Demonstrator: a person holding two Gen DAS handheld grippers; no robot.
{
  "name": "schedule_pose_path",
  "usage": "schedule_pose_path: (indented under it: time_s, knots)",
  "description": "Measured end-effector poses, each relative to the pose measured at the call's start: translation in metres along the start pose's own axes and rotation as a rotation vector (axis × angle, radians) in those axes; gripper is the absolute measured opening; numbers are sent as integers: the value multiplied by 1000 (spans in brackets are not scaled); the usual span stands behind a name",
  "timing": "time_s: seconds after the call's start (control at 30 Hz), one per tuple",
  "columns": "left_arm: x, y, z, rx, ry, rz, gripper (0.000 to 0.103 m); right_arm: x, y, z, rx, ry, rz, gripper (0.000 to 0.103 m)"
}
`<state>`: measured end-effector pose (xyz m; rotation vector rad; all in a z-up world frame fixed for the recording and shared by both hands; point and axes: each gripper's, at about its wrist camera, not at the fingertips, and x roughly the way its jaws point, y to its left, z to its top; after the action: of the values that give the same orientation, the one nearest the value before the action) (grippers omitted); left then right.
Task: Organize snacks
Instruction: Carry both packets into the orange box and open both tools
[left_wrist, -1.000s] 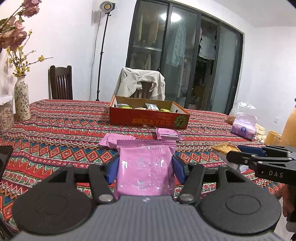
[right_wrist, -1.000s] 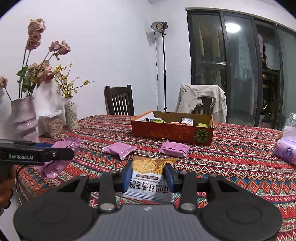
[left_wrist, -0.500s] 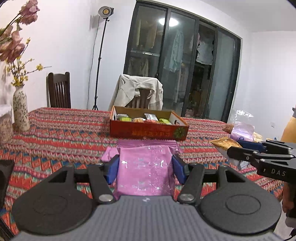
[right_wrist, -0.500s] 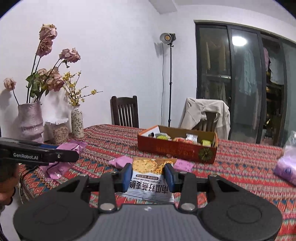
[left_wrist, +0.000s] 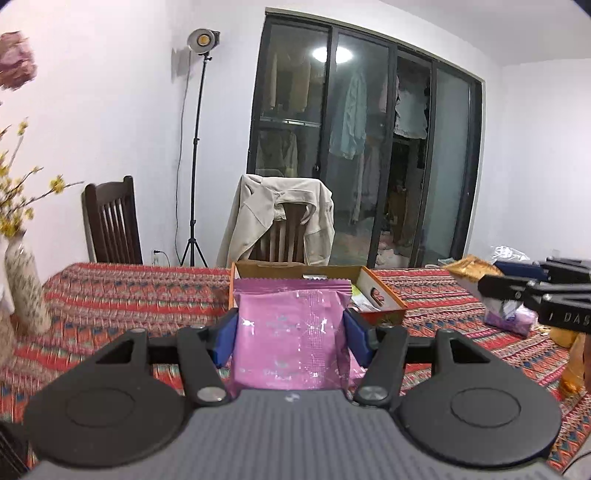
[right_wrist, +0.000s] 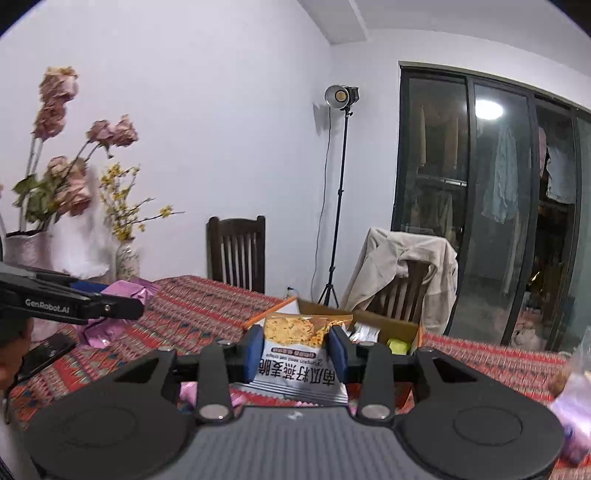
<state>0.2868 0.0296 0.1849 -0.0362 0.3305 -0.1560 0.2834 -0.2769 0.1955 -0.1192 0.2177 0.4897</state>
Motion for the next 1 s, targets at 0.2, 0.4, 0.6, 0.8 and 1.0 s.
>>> schedule_pose_path:
  time_s: [0.2,0.4,0.6,0.8,1.0]
  knots:
    - [54,19,40,30,23,0,61,60,-33,31,8,28,44,38]
    - [138,41,71,17,80,20,61,141,-60,51,27,85,87,38]
    - [226,54,75,-3,163,6,61,227,-77,53,69,146,104,38]
    - [301,59,48,-43,267,-6,61,320,-87,23,152,252,135,38]
    - [333,62,25,-41,317,-27,61,374,-76,-23,180,356,167,38]
